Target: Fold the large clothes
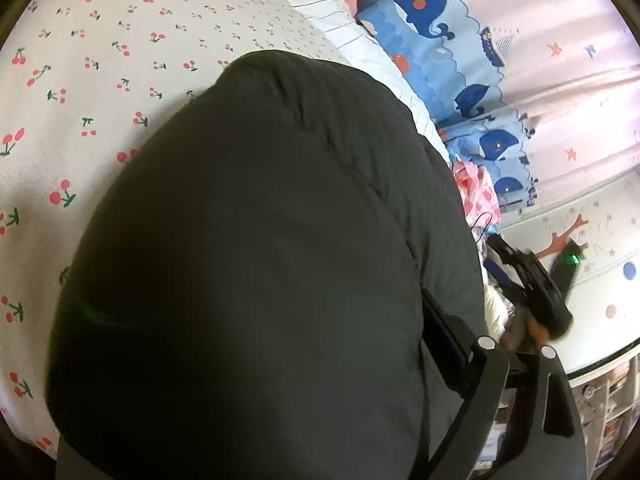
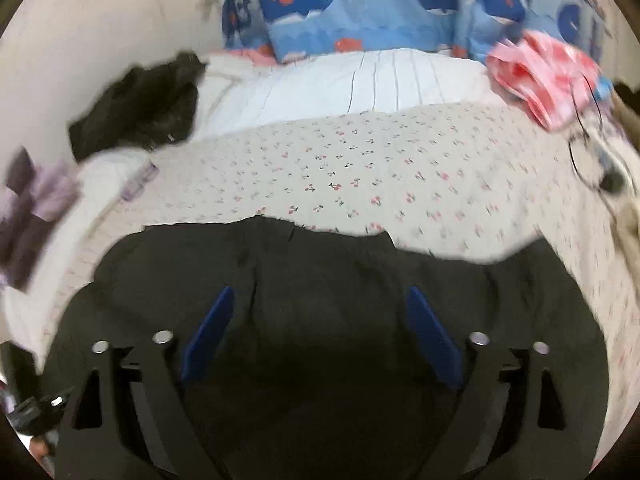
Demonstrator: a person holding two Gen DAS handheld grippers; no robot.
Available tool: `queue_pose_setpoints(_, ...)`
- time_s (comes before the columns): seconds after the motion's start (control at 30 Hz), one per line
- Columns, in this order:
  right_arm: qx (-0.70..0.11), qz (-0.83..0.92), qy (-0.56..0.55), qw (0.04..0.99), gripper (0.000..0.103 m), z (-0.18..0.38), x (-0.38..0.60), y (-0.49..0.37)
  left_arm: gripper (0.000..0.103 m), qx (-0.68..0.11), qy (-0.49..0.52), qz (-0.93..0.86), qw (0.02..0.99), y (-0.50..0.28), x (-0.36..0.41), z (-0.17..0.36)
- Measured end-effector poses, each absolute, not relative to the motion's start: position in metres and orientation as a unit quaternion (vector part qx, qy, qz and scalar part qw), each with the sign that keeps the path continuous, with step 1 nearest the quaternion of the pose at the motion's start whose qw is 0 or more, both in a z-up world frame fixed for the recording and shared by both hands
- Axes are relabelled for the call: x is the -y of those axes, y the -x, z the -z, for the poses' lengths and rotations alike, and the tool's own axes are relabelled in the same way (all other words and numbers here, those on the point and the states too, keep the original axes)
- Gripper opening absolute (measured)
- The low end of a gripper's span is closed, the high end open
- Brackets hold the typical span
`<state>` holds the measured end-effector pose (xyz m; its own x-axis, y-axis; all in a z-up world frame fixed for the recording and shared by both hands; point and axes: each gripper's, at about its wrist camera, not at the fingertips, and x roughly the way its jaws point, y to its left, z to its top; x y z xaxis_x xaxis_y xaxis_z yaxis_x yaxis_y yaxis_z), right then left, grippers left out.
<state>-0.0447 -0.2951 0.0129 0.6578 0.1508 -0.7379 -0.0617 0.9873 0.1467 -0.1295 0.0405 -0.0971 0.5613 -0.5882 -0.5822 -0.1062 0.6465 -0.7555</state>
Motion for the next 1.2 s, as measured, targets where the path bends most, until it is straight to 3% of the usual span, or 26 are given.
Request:
queue_pose_setpoints(0.13, -0.507, -0.036, -0.014, 0.861, 0.096, 0.056, 0.277, -0.009, 0.091, -0.428, 0.423, 0.157, 0.784, 0.133, -0.052, 0.104)
queue_pose_setpoints(0.37, -0.426, -0.075, -0.025, 0.901, 0.095, -0.006, 0.278, 0.090, 0.095, -0.415, 0.442, 0.156, 0.780, 0.132, -0.054, 0.105)
queue_pose_setpoints(0.53, -0.455, -0.073, 0.017, 0.887, 0.096, 0.038, 0.268, 0.126, 0.094, -0.392, 0.433, 0.153, 0.797, 0.135, -0.049, 0.102)
queue_pose_setpoints(0.9, -0.414, -0.070, -0.010, 0.907, 0.095, 0.022, 0.271, 0.176, 0.094, -0.381, 0.410, 0.140, 0.817, 0.136, -0.039, 0.095)
queue_pose_setpoints(1.03, -0.432, -0.061, 0.060, 0.898, 0.096, 0.044, 0.249, 0.180, 0.094, -0.381, 0.414, 0.133, 0.816, 0.135, -0.040, 0.096)
queue_pose_setpoints(1.2, -0.441, -0.067, 0.055, 0.894, 0.096, 0.050, 0.254, 0.172, 0.093, -0.378, 0.403, 0.127, 0.824, 0.135, -0.035, 0.092)
